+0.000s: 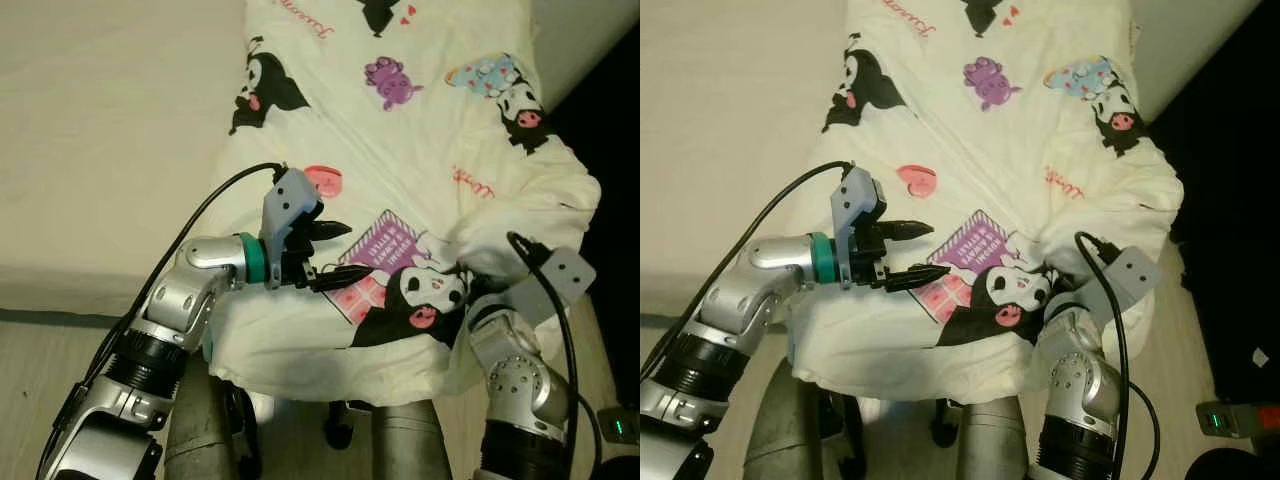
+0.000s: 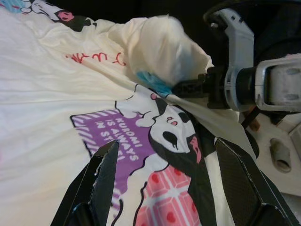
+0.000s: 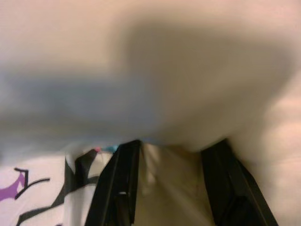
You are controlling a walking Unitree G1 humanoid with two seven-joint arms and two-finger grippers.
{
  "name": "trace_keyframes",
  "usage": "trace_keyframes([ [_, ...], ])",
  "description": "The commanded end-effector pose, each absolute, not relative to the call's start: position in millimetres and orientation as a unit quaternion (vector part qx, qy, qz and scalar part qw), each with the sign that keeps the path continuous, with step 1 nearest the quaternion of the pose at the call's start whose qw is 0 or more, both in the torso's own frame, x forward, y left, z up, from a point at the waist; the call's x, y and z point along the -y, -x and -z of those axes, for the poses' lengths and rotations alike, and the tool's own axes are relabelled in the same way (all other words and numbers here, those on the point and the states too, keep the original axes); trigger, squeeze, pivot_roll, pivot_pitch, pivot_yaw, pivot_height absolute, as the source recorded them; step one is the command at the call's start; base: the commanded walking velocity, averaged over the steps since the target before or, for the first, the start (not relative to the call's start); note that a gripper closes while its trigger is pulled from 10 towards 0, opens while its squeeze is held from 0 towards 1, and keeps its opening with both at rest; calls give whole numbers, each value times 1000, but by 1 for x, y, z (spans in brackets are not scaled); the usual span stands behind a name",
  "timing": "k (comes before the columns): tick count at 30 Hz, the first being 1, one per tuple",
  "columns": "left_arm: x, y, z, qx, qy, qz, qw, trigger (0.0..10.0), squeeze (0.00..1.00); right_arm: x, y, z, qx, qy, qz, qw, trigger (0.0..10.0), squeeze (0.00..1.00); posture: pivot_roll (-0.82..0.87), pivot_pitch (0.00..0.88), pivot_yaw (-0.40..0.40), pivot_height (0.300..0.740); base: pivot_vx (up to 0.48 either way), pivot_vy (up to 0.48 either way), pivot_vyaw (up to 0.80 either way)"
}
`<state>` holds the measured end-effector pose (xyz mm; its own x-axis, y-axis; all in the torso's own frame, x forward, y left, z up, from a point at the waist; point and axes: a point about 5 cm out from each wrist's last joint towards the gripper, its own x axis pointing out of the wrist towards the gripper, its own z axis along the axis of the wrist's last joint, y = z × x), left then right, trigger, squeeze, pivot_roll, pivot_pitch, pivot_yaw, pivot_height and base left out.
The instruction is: Clean up the room
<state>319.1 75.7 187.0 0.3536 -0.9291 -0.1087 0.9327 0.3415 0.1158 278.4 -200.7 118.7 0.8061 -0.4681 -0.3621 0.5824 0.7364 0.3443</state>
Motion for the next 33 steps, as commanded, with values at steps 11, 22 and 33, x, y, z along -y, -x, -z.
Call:
trace_keyframes([
  [11,-69,-318,-180,-22,-84,581,809,10000,0,268,-273,-160,-4,-120,453,884,10000,0,-102,262,-59,610,0,0,0],
  [22,-62,-319,-180,-21,-86,591,802,10000,0,261,-285,-215,126,-18,403,907,10000,0,-118,259,-50,610,0,0,0],
  [33,-64,-320,-179,-20,-77,578,812,10000,0,220,-316,-229,144,-8,181,973,10000,0,-117,237,-36,610,0,0,0],
])
